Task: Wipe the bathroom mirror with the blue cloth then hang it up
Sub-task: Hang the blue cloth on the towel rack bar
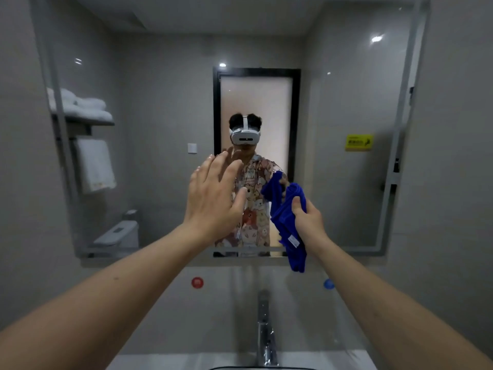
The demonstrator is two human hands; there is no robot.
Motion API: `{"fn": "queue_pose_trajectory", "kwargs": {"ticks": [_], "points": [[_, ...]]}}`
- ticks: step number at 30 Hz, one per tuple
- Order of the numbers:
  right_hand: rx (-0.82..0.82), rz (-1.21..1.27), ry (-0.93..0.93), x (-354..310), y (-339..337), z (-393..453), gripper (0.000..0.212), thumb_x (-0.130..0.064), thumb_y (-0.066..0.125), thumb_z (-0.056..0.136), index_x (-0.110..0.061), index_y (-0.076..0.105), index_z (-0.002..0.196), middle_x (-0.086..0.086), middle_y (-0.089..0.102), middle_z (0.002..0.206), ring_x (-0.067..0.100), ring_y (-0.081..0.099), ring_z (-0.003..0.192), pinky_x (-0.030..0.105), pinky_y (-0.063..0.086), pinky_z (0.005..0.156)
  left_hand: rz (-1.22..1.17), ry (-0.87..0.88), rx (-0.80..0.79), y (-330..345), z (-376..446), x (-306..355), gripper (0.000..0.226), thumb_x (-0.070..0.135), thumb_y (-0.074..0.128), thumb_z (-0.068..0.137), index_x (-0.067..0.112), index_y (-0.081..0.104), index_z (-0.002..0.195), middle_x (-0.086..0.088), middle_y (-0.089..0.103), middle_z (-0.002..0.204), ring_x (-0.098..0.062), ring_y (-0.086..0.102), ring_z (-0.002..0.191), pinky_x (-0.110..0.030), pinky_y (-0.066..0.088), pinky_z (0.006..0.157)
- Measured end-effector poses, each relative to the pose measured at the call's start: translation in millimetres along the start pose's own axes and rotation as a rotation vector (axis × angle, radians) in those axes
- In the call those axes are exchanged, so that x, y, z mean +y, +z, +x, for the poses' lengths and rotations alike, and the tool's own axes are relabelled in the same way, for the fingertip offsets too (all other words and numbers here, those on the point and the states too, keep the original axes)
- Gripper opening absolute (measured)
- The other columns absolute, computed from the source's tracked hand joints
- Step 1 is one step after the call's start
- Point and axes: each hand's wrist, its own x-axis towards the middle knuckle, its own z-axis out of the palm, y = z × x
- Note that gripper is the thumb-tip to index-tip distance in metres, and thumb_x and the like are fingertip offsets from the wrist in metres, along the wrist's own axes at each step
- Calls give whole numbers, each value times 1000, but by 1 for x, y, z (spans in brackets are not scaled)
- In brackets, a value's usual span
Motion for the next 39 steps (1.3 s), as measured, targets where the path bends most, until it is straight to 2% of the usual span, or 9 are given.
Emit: {"fn": "queue_pose_trajectory", "kwargs": {"ticks": [4,8,10,12,15,21,25,32,39], "points": [[-50,181,177,-1,18,-34,16,-51,51,105,-39,62,104,9,79,92,27,75,67,40,60,57,-36,-37,-79,-7,-22,-18,56,49,45,96,27,41,147,-4,31,161,-25,21,150,-51,20,121],[-107,304,348,1,34,-56,24,-51,58,102,-28,62,108,9,81,93,32,78,87,50,63,85,-103,-106,-169,-13,-39,-27,55,47,51,96,26,43,147,-2,42,154,-23,35,143,-48,34,115],[-128,381,449,0,42,-69,35,-48,66,98,-18,64,115,13,80,97,36,78,90,54,63,85,-281,-255,-280,-17,-44,-29,45,46,55,96,27,55,137,3,62,131,-16,59,119,-40,50,100],[-158,448,508,1,49,-82,40,-42,73,94,-12,65,121,15,80,99,37,78,86,52,64,71,-504,-477,-427,-22,-48,-29,31,46,61,94,27,68,118,8,70,103,-10,66,93,-37,58,85],[-184,469,541,3,61,-94,39,-36,74,94,-11,66,122,14,80,96,34,79,81,47,62,58,-718,-699,-555,-28,-53,-32,23,43,67,92,28,71,108,5,71,105,-13,64,94,-36,56,80],[-319,514,565,-6,91,-106,29,-26,69,99,-6,69,119,18,79,101,34,79,84,43,63,60,-657,-756,-413,-41,-65,-32,14,41,79,82,28,73,85,4,72,94,-15,67,87,-36,60,73],[-439,564,587,-7,111,-110,26,-21,64,102,0,71,116,22,78,105,35,78,88,44,64,64,-582,-821,-396,-50,-73,-34,16,34,82,80,25,70,86,1,71,93,-18,67,86,-31,56,58],[-681,573,669,0,143,-126,31,-16,52,107,8,65,124,26,75,110,36,77,93,50,57,88,-411,-915,-299,-69,-100,-49,24,11,84,78,17,64,89,-5,66,96,-20,69,82,-29,59,53],[-900,522,694,3,179,-162,33,-12,65,100,7,68,127,26,71,124,41,68,118,51,52,107,-236,-1044,-253,-102,-132,-63,19,11,80,81,17,63,73,-7,70,81,-20,69,77,-30,58,55]]}}
